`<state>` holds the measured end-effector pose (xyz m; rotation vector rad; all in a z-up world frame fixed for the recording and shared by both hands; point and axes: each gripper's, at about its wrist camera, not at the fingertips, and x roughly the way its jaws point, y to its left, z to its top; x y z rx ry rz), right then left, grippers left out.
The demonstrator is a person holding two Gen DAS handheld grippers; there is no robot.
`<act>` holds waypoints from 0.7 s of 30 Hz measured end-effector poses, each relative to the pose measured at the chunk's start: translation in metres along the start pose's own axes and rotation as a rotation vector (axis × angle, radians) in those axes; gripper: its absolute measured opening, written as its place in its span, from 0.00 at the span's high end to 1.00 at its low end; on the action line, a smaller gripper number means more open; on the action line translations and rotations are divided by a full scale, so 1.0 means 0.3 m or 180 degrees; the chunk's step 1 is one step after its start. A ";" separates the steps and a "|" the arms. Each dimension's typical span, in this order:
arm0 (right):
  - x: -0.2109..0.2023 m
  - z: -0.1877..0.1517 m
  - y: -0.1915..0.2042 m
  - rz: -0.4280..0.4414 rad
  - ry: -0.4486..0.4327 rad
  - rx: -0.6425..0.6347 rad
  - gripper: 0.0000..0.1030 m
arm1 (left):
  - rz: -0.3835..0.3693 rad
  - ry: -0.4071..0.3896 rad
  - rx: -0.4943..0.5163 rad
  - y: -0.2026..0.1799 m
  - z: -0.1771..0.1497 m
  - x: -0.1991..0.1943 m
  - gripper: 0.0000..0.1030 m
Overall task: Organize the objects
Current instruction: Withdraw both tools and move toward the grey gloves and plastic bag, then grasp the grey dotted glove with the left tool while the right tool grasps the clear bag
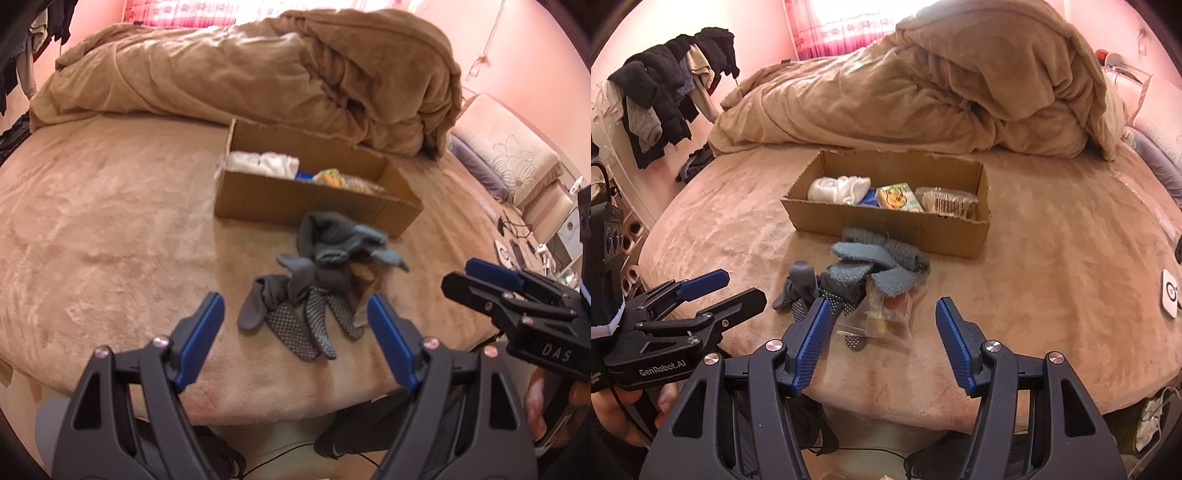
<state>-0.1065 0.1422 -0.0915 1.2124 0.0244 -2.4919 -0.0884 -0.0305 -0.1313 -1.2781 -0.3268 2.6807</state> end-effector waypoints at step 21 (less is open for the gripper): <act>0.289 -0.005 -0.061 0.0363 0.0440 0.0234 0.40 | -0.0070 0.0267 0.0134 0.053 -0.002 0.297 0.21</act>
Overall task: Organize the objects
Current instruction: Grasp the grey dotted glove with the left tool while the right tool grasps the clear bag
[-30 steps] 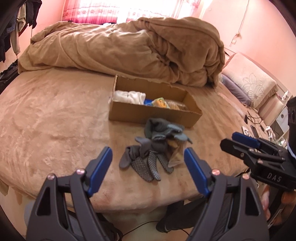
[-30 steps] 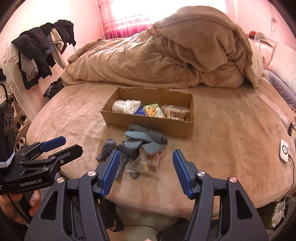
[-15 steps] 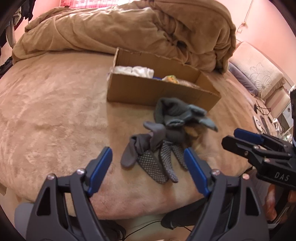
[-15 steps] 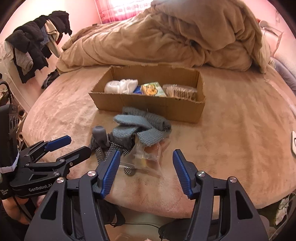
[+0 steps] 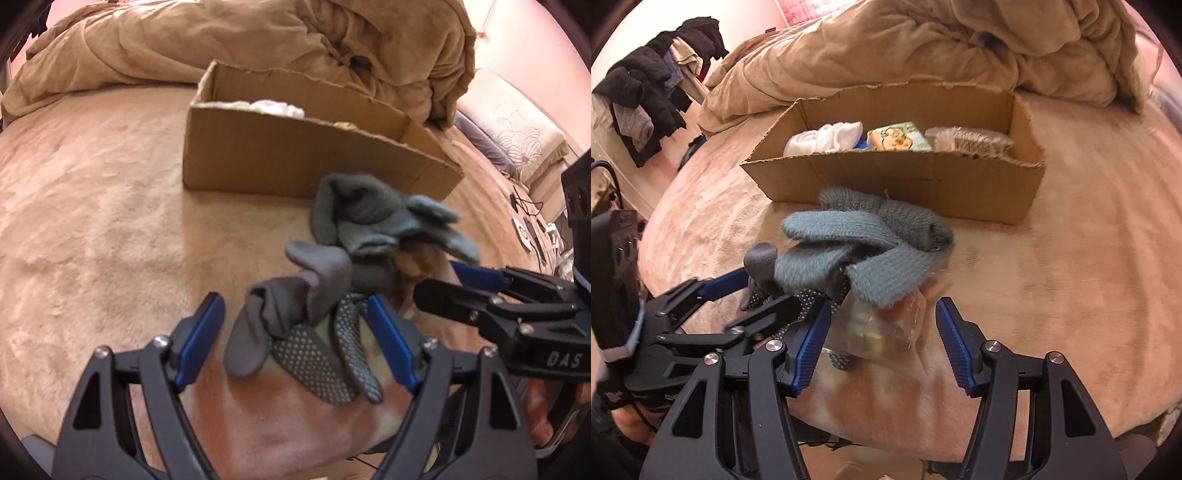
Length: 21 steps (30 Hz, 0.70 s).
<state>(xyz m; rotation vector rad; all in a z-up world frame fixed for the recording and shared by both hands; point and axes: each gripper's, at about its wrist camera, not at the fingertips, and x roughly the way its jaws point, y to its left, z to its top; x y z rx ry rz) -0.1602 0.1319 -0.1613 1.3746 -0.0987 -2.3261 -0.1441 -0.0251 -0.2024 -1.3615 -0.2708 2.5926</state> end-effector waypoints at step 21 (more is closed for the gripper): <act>-0.008 -0.032 -0.039 0.0197 0.0084 0.0145 0.55 | -0.0062 -0.0083 0.0345 -0.089 -0.023 -0.015 0.69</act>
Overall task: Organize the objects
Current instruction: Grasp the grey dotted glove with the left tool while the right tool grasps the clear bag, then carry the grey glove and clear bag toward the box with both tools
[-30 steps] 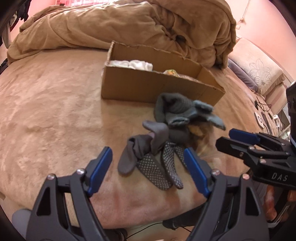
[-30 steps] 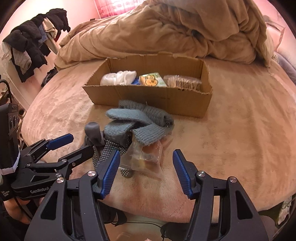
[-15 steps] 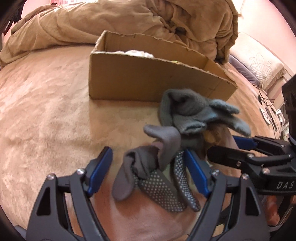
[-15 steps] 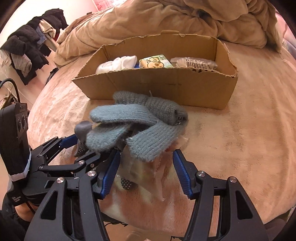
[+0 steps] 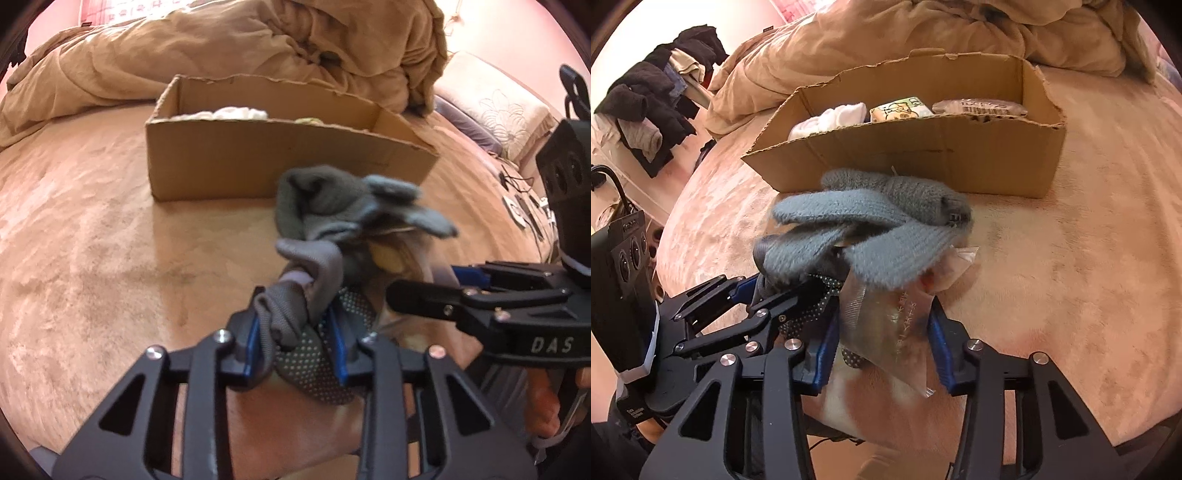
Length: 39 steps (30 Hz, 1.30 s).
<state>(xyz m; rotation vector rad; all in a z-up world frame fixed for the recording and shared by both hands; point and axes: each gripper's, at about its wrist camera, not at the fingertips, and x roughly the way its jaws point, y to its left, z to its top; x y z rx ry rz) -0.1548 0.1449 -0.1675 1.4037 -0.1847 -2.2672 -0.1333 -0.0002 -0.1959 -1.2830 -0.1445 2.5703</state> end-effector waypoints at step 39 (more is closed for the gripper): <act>-0.469 0.122 0.058 -0.0113 -0.0890 -0.0082 0.54 | -0.0068 -0.1005 -0.0009 -0.131 0.275 -0.589 0.69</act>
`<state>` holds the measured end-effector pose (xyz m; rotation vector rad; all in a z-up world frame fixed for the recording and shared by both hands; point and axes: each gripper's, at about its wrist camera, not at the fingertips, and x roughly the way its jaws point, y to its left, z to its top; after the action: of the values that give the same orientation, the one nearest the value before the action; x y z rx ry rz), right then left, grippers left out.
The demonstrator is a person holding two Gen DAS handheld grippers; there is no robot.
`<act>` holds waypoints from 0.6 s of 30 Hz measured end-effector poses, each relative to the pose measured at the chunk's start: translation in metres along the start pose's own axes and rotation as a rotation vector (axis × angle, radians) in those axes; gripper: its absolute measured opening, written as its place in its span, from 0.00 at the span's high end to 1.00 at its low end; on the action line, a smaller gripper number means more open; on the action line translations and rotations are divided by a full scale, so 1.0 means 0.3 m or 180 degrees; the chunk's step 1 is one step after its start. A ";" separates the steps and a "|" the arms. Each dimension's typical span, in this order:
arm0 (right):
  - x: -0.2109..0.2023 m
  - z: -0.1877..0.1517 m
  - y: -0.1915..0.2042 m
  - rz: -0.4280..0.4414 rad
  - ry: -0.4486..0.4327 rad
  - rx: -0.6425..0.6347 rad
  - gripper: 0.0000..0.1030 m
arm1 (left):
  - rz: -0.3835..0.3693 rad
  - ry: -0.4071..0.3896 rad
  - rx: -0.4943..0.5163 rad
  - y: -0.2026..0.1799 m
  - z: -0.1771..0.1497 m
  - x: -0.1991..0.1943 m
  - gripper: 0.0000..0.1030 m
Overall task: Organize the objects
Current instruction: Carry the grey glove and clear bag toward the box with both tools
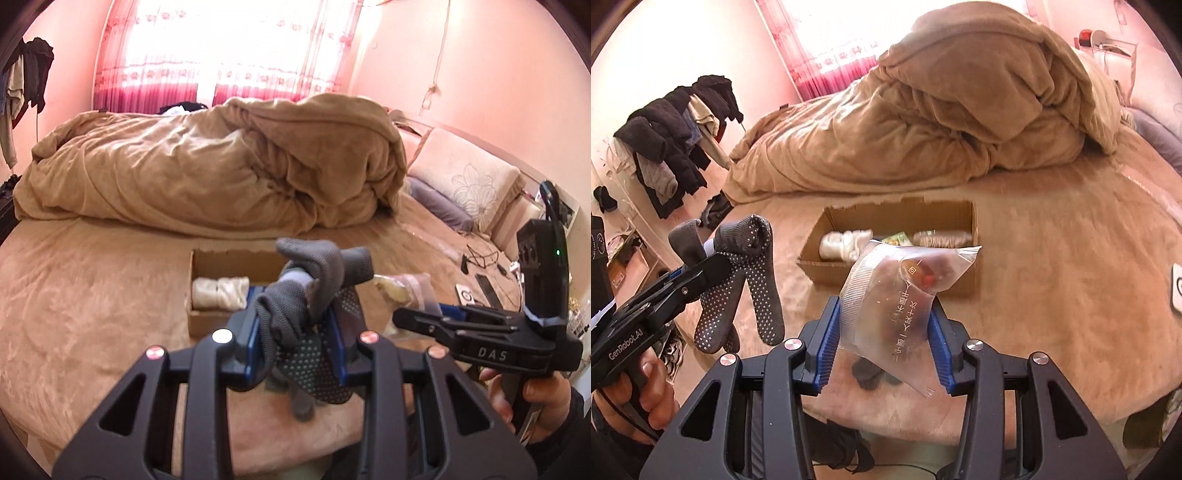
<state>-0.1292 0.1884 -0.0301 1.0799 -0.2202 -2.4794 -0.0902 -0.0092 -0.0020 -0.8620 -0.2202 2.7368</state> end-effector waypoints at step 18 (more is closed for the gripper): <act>0.199 0.161 -0.053 0.0051 0.0024 -0.0051 0.54 | 0.0079 0.0094 -0.0100 0.123 0.094 0.255 0.69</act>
<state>-0.2058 0.1752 -0.0413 1.0769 -0.2056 -2.4585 -0.1744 -0.0238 -0.0286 -0.9187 -0.2488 2.7484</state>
